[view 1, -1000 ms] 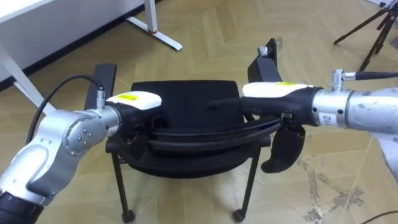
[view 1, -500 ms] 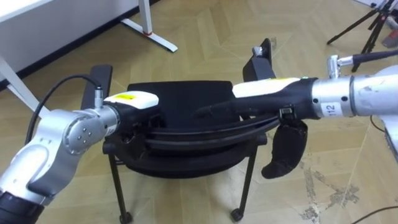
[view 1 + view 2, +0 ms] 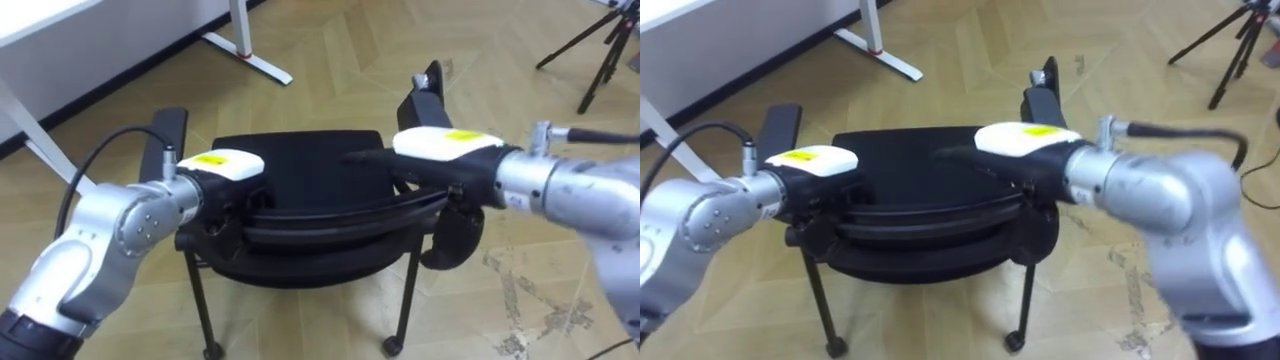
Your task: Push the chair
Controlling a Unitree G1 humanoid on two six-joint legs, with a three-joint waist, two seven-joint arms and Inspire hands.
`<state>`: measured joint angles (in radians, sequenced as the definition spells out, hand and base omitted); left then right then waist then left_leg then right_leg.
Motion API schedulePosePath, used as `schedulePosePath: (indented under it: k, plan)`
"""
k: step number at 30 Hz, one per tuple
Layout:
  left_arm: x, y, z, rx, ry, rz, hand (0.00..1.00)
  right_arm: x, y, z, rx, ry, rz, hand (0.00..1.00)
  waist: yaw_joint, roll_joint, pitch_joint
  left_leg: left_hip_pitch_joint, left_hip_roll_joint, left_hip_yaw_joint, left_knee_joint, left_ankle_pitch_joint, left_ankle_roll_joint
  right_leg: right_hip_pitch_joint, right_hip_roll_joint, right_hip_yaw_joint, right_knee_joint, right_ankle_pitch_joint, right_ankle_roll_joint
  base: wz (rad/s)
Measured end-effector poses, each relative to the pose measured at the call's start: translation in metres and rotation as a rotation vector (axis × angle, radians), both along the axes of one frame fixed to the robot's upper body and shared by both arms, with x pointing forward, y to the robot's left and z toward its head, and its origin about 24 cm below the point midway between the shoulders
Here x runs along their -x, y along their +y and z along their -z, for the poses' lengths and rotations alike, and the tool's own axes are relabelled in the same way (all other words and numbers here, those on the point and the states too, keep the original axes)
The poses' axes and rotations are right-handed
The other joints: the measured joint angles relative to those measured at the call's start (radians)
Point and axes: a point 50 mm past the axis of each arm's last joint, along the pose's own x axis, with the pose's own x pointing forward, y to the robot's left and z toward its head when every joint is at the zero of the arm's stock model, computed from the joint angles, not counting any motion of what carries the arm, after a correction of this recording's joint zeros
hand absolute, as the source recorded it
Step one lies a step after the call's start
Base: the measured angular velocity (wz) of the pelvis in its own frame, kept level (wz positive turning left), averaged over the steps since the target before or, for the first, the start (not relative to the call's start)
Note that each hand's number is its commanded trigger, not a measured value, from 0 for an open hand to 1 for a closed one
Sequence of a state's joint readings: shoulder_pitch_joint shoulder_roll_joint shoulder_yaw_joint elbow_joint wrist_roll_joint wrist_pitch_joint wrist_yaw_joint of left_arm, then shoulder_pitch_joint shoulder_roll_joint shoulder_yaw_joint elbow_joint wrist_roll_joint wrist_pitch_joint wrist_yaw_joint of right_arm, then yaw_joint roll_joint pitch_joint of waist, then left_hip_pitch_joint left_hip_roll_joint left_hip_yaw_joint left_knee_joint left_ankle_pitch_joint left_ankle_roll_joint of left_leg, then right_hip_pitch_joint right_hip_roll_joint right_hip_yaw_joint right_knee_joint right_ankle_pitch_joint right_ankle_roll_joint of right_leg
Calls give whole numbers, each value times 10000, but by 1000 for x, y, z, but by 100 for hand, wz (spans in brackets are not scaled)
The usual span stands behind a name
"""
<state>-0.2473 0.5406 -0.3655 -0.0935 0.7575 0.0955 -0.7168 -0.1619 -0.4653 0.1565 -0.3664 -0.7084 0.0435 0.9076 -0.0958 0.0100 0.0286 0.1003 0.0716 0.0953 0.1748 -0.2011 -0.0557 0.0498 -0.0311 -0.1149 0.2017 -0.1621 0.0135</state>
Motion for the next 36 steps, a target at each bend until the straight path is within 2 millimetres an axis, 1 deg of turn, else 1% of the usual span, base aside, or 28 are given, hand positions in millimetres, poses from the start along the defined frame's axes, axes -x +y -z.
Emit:
schedulePosePath:
  k: [2,4,6,8,14,15,17,22,23,24,25,26,31,36]
  plan:
    - [2,-6,4,297,-11,48,100,0,-3,20,194,99,494,0,100,171,1,-15,3,-1,40,0,0,-3,0,1,2,0,0,0]
    - [3,-11,6,483,-34,103,100,-1,-6,33,402,299,793,0,192,250,1,-20,4,0,54,0,0,-18,3,21,8,-1,1,-2]
    - [3,-13,8,595,-8,107,100,-4,-7,45,492,333,1090,0,181,299,-1,-21,3,-1,55,0,0,-1,9,20,-9,-2,1,0]
    - [4,-16,11,650,-66,212,100,-6,-6,55,773,-122,1349,0,185,311,-11,-10,-1,-7,63,0,0,31,3,14,-13,-2,2,2]
    - [4,-16,12,650,-31,204,100,-7,-6,71,1143,-996,1387,0,148,281,-29,-56,-6,-35,133,0,1,35,2,14,-42,-2,1,0]
    - [4,-16,12,650,-32,202,100,-7,-6,72,1116,-1058,1398,0,144,278,-37,-75,-9,-40,143,0,1,36,2,16,-68,-2,0,4]
    - [3,-16,11,648,-48,213,100,-6,-8,76,1006,-1269,1481,0,73,241,-88,-208,-20,-125,241,-1,2,23,4,-7,-147,14,-23,8]
    - [4,-16,12,640,-21,228,100,-4,-10,82,800,-1674,1561,0,74,243,-110,-204,-18,-120,250,-1,2,33,8,5,-144,18,-28,1]
    - [4,-16,11,639,-25,229,100,-4,-10,83,750,-1802,1585,3,61,244,-110,-207,-17,-121,249,-1,2,32,8,5,-145,20,-29,0]
    - [4,-16,11,638,-24,233,100,-4,-10,83,736,-1848,1595,54,58,244,-110,-207,-17,-120,249,-1,1,32,8,6,-146,20,-29,0]
    - [4,-17,11,634,-27,252,100,-4,-10,84,732,-1913,1600,64,51,244,-111,-206,-17,-119,249,-1,1,32,8,8,-146,20,-30,0]
    - [4,-17,11,631,-27,263,100,-4,-10,85,727,-1956,1605,100,48,244,-111,-206,-18,-118,248,-1,1,32,8,10,-146,20,-30,0]
    - [3,-19,11,553,-40,376,100,-3,-11,89,693,-2235,1649,100,5,263,-123,-224,-16,-117,249,-1,2,35,5,-5,-160,22,-31,0]
    - [3,-24,10,460,-59,613,100,-4,-16,91,758,-2467,1762,100,79,266,-123,-261,-14,-103,238,-1,2,40,4,-9,-159,37,-30,0]
